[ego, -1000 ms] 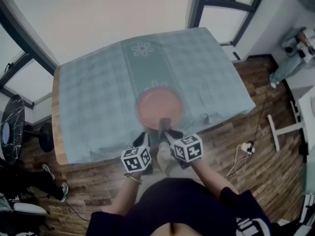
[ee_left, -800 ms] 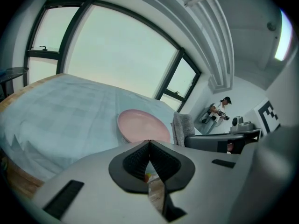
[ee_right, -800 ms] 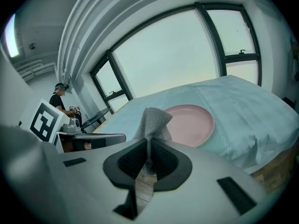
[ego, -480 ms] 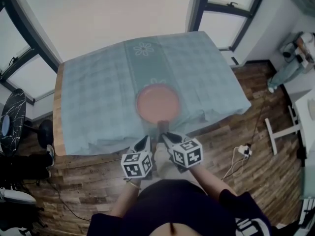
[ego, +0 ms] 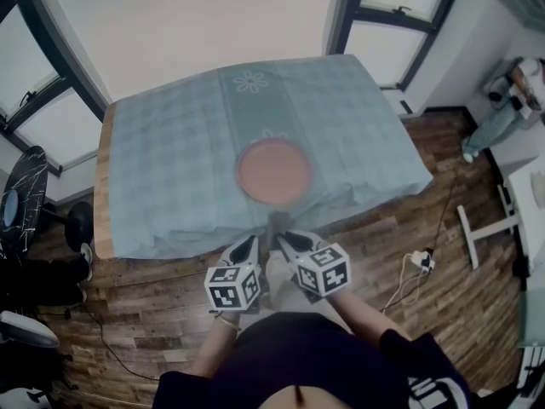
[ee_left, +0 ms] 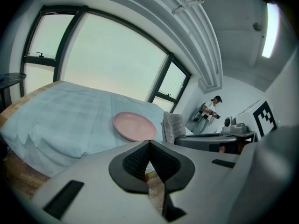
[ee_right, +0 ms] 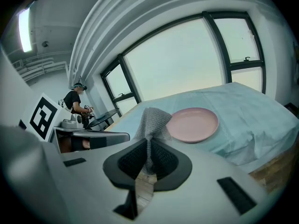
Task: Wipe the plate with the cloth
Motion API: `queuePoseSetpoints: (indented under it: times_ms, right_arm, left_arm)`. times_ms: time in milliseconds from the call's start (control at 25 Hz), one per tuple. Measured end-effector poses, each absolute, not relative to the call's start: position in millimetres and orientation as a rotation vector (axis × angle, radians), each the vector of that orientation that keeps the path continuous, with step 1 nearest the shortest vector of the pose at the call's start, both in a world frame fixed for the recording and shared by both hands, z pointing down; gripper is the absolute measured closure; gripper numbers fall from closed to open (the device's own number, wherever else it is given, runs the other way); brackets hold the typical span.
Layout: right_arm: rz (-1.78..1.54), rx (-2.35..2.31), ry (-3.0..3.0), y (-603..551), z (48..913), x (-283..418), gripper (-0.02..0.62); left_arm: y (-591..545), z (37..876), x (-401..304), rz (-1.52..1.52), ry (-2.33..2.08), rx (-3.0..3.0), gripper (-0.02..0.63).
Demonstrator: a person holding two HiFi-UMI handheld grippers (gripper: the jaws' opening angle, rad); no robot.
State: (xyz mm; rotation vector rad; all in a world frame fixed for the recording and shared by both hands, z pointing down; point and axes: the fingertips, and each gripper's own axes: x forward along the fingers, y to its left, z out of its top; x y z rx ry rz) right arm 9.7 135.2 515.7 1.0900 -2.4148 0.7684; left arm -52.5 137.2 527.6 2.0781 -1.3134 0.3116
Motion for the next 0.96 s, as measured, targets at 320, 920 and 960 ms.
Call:
queuePoseSetpoints:
  times_ms: [320, 920, 960]
  right_arm:
    - [0.735, 1.119, -2.415, 148, 511, 9, 0.563]
    - [0.722, 1.150, -2.411, 154, 509, 12, 0.563]
    - [0.721, 1.150, -2.410, 154, 509, 13, 0.563]
  left_arm:
    - [151, 528, -56, 0.318, -1.314, 2.080, 0.592]
    - [161, 529, -53, 0.314, -1.304, 2.075, 0.592]
    - [161, 529, -53, 0.315, -1.303, 2.076, 0.592]
